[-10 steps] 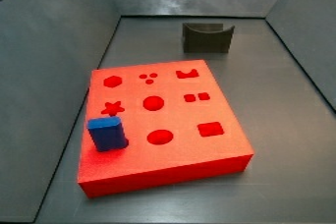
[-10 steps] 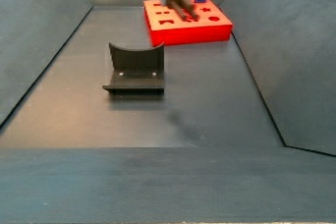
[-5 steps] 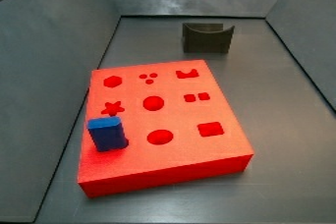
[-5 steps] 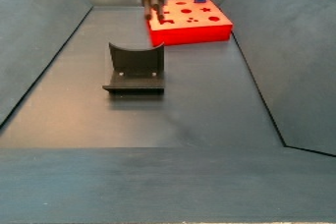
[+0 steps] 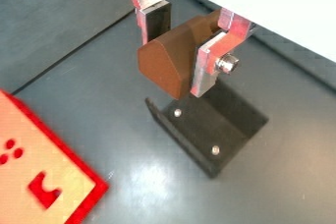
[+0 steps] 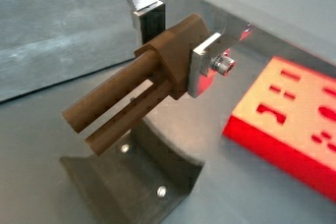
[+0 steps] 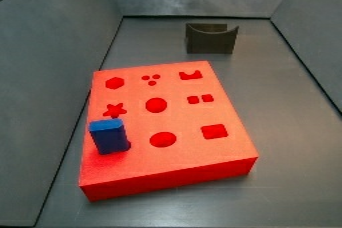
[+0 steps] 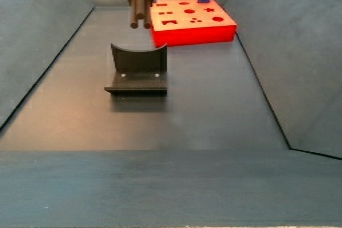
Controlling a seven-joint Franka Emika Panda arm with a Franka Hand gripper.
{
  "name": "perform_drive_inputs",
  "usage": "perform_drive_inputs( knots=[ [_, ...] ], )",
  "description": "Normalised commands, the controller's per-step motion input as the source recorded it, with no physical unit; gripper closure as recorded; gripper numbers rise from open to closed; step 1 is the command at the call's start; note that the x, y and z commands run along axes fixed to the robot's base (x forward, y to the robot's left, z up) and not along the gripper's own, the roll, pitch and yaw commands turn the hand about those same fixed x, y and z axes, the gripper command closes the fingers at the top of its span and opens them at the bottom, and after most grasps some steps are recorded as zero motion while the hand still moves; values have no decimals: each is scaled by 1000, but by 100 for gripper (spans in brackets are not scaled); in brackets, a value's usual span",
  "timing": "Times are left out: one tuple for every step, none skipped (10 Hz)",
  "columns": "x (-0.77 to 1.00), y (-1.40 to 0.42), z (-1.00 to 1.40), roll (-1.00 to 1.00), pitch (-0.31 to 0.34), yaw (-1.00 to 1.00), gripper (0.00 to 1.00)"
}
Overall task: Pick up the 3 prong object. Move up. Place the 3 prong object on the fixture. Regrasp the 3 prong object. Move to above the board. Insert the 3 prong object.
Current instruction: Place the 3 prong object on the fixture.
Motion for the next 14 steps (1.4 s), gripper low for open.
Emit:
perform_drive_inputs(
  knots=[
    [174, 64, -1, -1000, 120, -165, 100],
    [94, 57, -9, -1000, 121, -174, 100],
    [56, 49, -1, -1000, 99, -194, 100],
    [59, 47, -9, -999, 88, -211, 100],
    [78, 48, -12, -770, 64, -179, 100],
    [84, 50, -14, -657, 55, -166, 100],
    [83, 49, -17, -436, 31, -140, 100],
    [72, 39, -8, -286, 18, -121, 100],
    [61, 30, -3, -204, 4, -105, 100],
    [124, 133, -1000, -1000, 136, -55, 100],
    [128, 141, -1000, -1000, 136, -61, 100],
    [139, 141, -1000, -993, 166, -89, 100],
    [151, 139, -1000, -848, 169, -108, 100],
    [158, 144, -1000, -642, 138, -139, 100]
  ],
)
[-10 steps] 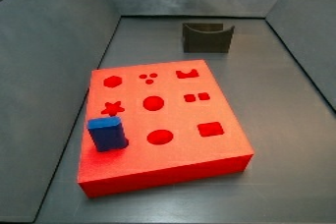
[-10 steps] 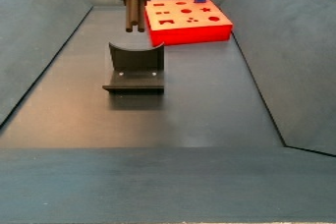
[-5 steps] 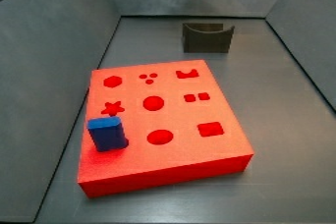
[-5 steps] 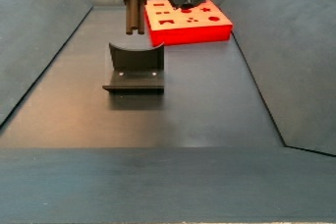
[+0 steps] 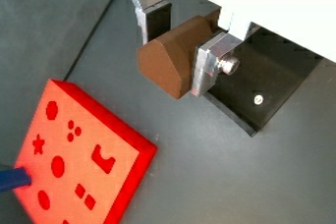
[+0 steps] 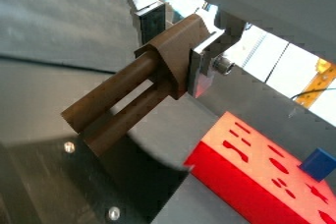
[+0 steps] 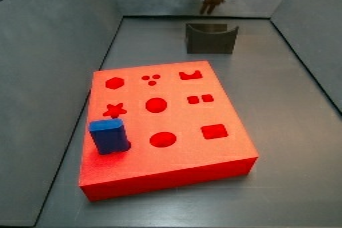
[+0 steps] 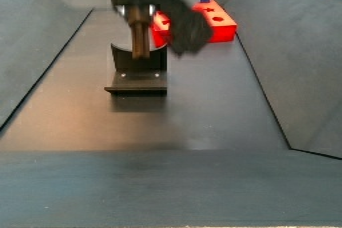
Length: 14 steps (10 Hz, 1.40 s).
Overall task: Pick up the 3 prong object. Move up. Place the 3 prong object on the fixture. Regrasp the 3 prong object. Move to above the board. Insert the 3 prong object.
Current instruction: Place the 3 prong object on the fixture, then regrasp the 3 prong object.
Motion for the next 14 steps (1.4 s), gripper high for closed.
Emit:
perform_drive_inputs(
  knots=[
    [165, 144, -1000, -479, 110, -158, 100],
    [172, 145, -1000, -318, 87, -168, 100],
    [185, 137, -1000, -201, 50, -166, 100],
    [155, 122, -798, -173, 27, -161, 100],
    [126, 96, -598, -165, 7, -148, 100],
    [106, 101, -429, -135, -16, -136, 100],
    [81, 145, -327, -111, -42, -121, 100],
    [76, 159, -301, -107, -50, -101, 100],
    [76, 158, -301, -107, -50, -81, 100],
    [76, 158, -300, -107, -50, -62, 100],
    [0, 0, 0, 0, 0, 0, 0],
    [0, 0, 1000, 39, 41, -71, 0],
    [-12, 8, 1000, 49, 46, -60, 0],
    [-22, 8, 1000, 53, 45, -51, 0]
  ],
)
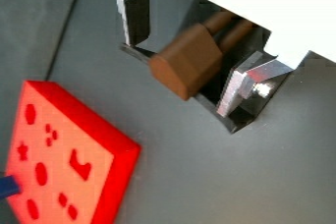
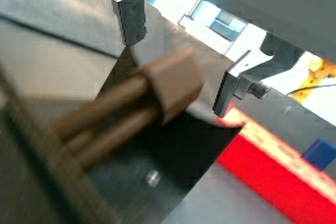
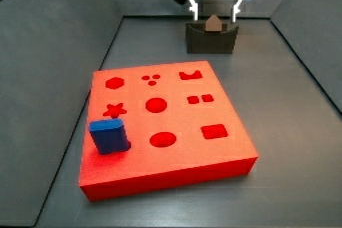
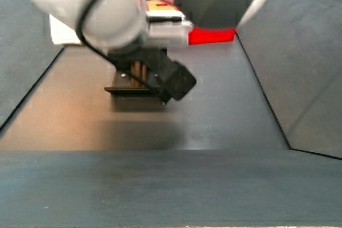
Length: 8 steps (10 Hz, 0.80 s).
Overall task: Pick up the 3 prong object. Move up. Place the 3 prong object on the fixture. Regrasp the 3 prong object. Move to above the board. Insert the 3 prong object.
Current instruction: Regrasp the 3 prong object.
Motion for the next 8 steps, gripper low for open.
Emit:
perform_drive_inputs(
  knots=[
    [-32, 4, 1000, 60, 35, -44, 0],
    [-37, 7, 1000, 65, 30, -41, 0],
    [-37, 6, 844, 57, 29, -32, 0],
    [-35, 7, 721, 50, 27, -30, 0],
    [-31, 7, 474, 41, 28, -26, 0],
    [-29, 8, 283, 41, 27, -22, 0],
    [-112, -774, 862, 1000, 50, 34, 0],
    [-97, -766, 777, 1000, 50, 34, 0]
  ],
)
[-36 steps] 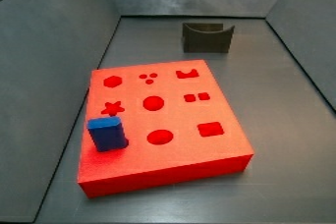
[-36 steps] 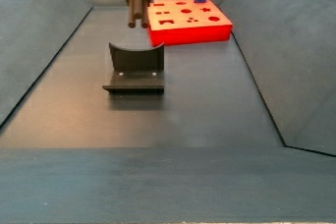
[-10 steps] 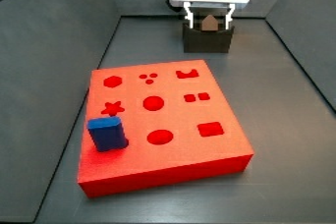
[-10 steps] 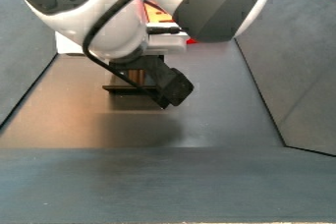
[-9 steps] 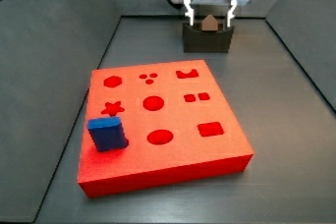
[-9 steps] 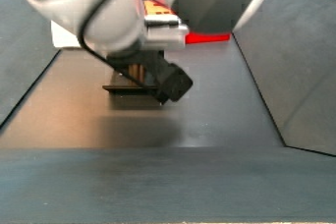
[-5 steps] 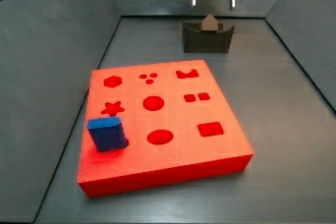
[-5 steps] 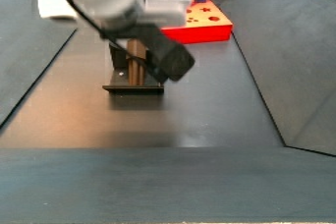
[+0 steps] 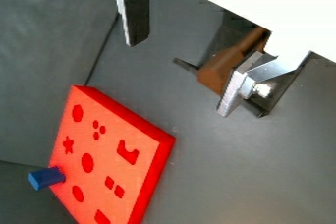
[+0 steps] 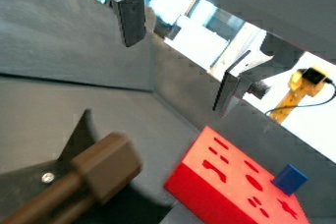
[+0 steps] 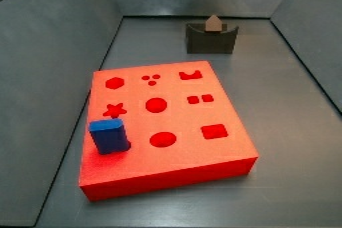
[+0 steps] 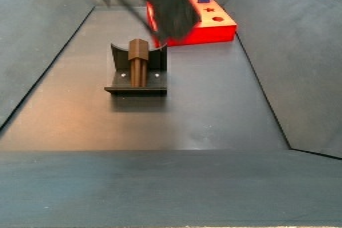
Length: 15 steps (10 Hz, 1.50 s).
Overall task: Pick up the 3 prong object. Move up. Place the 3 prong object on the fixture. Regrasp the 3 prong object. Move to above the board. Insert the 3 prong object.
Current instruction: Regrasp the 3 prong object.
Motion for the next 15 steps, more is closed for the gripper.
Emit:
perform_drive_inputs(
  knots=[
    [-109, -566, 565, 1000, 35, 33, 0],
    [-110, -460, 435, 1000, 30, 32, 0],
    [-80, -238, 152, 1000, 25, 32, 0],
    [-42, -98, 41, 1000, 25, 32, 0],
    [-14, -42, 41, 1000, 28, 32, 0],
    [-15, -41, 32, 1000, 28, 32, 0],
    [-22, -38, 19, 1000, 24, 32, 0],
    [-38, -29, 19, 1000, 18, 32, 0],
    [-39, -25, 12, 1000, 12, 32, 0],
    [-39, -27, 2, 1000, 7, 33, 0],
    [-36, -22, 4, 1000, -1, 34, 0],
    [-31, -21, 4, 1000, -6, 35, 0],
    [-27, -18, 5, 1000, -12, 35, 0],
    [-26, -18, 5, 1000, -15, 36, 0],
    [-27, -18, 6, 1000, -14, 37, 0]
  ],
)
